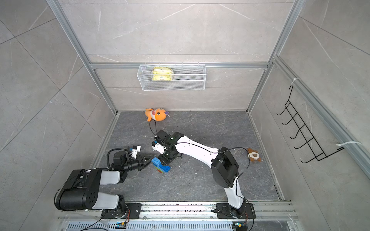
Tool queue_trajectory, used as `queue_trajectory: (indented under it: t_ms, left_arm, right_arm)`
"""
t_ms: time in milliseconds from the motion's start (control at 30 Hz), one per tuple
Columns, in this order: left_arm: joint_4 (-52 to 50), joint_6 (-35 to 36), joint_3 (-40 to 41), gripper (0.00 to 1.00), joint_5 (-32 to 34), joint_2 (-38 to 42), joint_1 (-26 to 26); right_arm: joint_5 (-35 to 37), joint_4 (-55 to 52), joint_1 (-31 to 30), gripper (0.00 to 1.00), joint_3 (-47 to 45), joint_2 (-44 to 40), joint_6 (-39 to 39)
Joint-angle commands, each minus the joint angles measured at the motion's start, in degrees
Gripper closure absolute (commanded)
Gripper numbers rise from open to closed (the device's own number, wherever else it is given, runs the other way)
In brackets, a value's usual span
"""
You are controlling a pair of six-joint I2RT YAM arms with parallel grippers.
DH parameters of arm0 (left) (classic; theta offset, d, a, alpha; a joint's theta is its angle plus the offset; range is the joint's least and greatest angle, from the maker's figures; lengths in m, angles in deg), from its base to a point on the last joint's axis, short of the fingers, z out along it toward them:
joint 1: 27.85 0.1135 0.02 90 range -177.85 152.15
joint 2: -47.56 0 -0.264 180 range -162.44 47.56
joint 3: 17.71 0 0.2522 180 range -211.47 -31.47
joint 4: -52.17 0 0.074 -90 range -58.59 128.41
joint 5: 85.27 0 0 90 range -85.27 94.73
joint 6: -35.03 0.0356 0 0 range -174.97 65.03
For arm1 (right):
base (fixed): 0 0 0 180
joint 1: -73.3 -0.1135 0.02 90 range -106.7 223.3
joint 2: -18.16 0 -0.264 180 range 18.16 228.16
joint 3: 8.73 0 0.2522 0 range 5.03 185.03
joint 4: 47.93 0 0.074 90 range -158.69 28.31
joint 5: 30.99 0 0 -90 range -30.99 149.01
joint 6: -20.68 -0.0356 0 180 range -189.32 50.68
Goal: Assemble a heart with lego
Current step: Assemble the lego brick with the lego brick.
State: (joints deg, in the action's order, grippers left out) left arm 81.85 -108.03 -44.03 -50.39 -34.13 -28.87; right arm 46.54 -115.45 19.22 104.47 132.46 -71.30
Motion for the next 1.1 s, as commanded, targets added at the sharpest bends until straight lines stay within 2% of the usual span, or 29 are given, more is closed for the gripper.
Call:
queue_trajectory:
  t_ms: [0, 600, 1067]
  left_arm:
    - [-2.94, 3.07, 0.35, 0.88, 1.14, 0.31, -0.06]
    - [-4.0, 3.01, 0.43, 0.88, 1.23, 1.83, -0.13]
    - [-4.77, 3.58, 0.41, 0.88, 1.54, 2.28, -0.12]
  right_arm:
    - [-1.7, -1.36, 0.03, 0.73, -1.63, 0.98, -0.54]
    - [-4.08, -1.44, -1.55, 0.73, -1.87, 4.0, -1.44]
    - [-1.48, 0.58, -3.74, 0.73, -5.08, 8.2, -4.35]
